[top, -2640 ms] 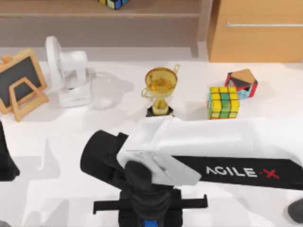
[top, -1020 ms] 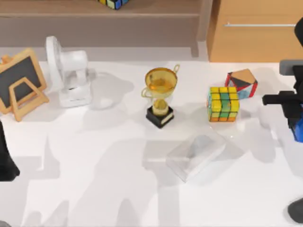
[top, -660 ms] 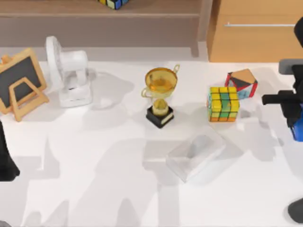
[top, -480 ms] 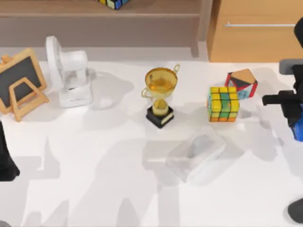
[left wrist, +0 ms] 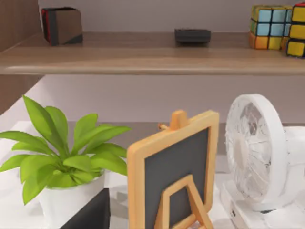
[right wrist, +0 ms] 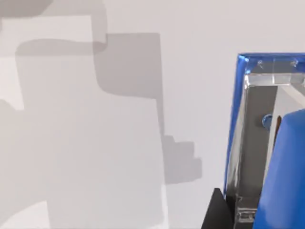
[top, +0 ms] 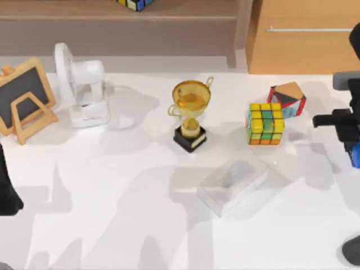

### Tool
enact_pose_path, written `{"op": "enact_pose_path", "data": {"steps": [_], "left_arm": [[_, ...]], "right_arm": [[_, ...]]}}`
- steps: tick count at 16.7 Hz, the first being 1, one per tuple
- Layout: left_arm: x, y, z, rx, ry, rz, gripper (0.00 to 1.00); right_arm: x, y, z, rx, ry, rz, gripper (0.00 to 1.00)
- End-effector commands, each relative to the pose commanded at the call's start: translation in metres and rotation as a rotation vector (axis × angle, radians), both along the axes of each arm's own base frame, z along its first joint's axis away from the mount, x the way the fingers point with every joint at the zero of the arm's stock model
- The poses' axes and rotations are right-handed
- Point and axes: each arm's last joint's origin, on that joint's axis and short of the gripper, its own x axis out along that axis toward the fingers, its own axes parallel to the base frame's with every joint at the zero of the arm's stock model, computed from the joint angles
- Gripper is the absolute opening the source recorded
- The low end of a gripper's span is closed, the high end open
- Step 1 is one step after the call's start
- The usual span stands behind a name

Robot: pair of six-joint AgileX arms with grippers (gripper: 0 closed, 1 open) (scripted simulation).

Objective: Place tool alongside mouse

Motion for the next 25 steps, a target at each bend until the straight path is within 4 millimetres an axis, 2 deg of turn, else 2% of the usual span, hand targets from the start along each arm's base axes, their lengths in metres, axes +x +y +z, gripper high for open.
{"op": "enact_pose_path", "data": {"steps": [4,8,12,25], "left_arm": [[0.000,0.000,0.000,0.000,0.000,0.000,1.00],[0.000,0.000,0.000,0.000,0.000,0.000,1.00],[0.000,0.000,0.000,0.000,0.000,0.000,1.00],[0.000,0.000,0.000,0.000,0.000,0.000,1.00]], "right_arm": [[0.001,0.001,-0.008,0.026,0.000,-0.003,0.00],[-0.001,0.002,-0.024,0.041,0.042,-0.005,0.00],[-0.001,0.002,-0.024,0.041,0.042,-0.005,0.00],[-0.001,0.002,-0.024,0.041,0.042,-0.005,0.98]]}}
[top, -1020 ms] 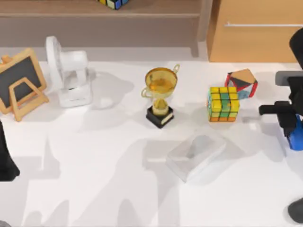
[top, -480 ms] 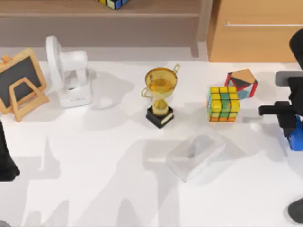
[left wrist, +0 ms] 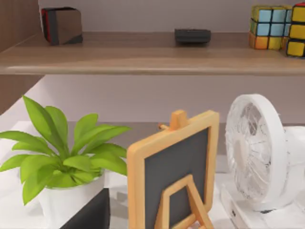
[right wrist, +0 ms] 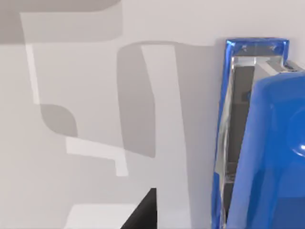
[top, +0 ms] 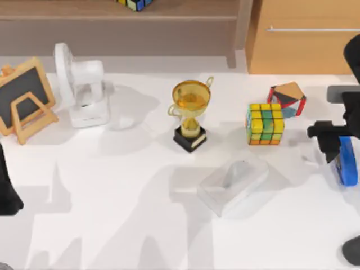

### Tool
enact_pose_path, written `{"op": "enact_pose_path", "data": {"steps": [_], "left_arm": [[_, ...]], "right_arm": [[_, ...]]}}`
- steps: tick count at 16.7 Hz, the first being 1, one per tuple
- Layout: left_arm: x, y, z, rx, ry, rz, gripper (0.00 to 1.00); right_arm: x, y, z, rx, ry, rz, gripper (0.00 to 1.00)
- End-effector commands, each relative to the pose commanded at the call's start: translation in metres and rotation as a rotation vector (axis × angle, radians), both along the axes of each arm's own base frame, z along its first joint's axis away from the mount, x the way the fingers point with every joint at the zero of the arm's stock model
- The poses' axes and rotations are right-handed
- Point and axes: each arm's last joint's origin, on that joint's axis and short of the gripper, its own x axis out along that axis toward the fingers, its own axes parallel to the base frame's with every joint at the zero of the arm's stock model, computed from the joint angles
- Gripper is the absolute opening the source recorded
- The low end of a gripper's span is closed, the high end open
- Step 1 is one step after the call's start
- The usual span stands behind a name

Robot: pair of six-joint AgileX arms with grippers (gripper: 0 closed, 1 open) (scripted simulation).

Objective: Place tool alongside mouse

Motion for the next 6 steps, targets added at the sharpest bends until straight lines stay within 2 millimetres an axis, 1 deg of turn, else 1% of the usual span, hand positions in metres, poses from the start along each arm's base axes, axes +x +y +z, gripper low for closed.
{"op": "enact_pose_path", "data": {"steps": [1,6], "left_arm": [[0.0000,0.0000,0.0000,0.000,0.000,0.000,1.00],[0.0000,0.0000,0.0000,0.000,0.000,0.000,1.00]], "right_arm": [[0.0000,0.0000,0.0000,0.000,0.000,0.000,1.00],[0.0000,0.0000,0.0000,0.000,0.000,0.000,1.00]]}}
